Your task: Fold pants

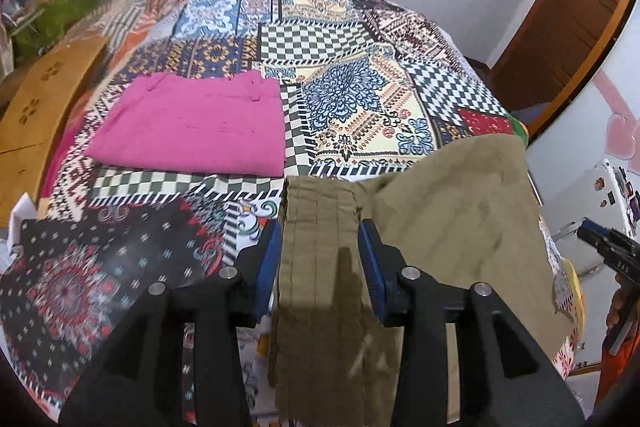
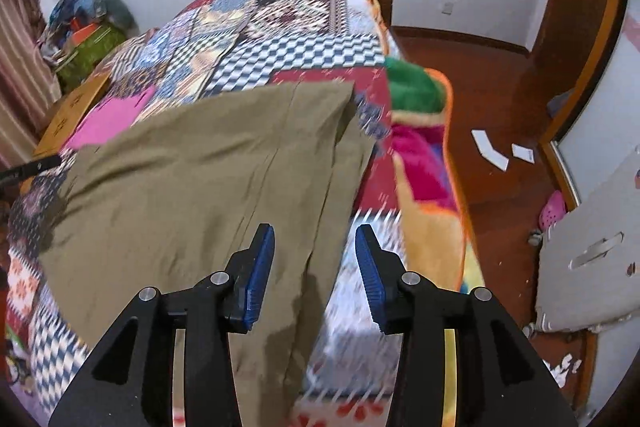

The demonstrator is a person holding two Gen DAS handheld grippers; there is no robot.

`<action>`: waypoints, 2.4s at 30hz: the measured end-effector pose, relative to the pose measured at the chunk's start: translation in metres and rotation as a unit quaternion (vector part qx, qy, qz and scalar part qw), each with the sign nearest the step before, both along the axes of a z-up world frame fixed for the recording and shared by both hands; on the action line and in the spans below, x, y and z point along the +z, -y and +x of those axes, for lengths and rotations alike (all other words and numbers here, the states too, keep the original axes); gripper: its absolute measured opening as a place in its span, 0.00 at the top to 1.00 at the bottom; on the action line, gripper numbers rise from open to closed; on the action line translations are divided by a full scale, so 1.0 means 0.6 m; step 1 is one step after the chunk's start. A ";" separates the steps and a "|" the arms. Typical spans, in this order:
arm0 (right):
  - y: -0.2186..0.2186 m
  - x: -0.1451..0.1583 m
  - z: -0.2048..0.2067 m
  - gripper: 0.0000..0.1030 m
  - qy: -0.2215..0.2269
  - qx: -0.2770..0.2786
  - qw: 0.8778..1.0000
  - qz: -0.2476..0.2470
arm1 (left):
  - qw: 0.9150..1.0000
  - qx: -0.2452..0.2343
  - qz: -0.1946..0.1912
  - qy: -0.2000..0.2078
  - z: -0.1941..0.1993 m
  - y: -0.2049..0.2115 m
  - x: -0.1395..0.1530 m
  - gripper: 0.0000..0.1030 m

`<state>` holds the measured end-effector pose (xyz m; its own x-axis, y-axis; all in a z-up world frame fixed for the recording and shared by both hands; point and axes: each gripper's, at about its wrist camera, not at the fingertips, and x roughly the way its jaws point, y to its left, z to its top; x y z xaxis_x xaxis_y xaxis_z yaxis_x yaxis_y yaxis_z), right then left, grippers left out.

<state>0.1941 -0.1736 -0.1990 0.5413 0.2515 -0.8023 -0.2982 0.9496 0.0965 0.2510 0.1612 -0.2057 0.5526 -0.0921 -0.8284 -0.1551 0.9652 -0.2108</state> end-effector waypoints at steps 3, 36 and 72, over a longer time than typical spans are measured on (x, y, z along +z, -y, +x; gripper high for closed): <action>0.002 -0.007 0.039 0.63 0.000 -0.009 1.000 0.000 | 1.000 -0.004 -0.001 -0.014 0.031 -0.004 -0.021 0.62; -0.079 -0.097 0.164 0.88 0.031 0.014 0.995 -0.089 | 0.999 0.023 0.040 -0.023 0.090 -0.008 -0.106 0.68; -0.128 -0.109 0.039 0.76 -0.075 0.116 0.985 -0.101 | 0.999 0.009 0.008 -0.047 0.018 0.027 -0.093 0.36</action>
<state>0.2172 -0.0968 -0.2643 0.3589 0.1821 -0.9155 -0.5066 0.8617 -0.0272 0.2617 0.1450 -0.2613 0.4737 -0.0695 -0.8780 -0.1917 0.9648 -0.1798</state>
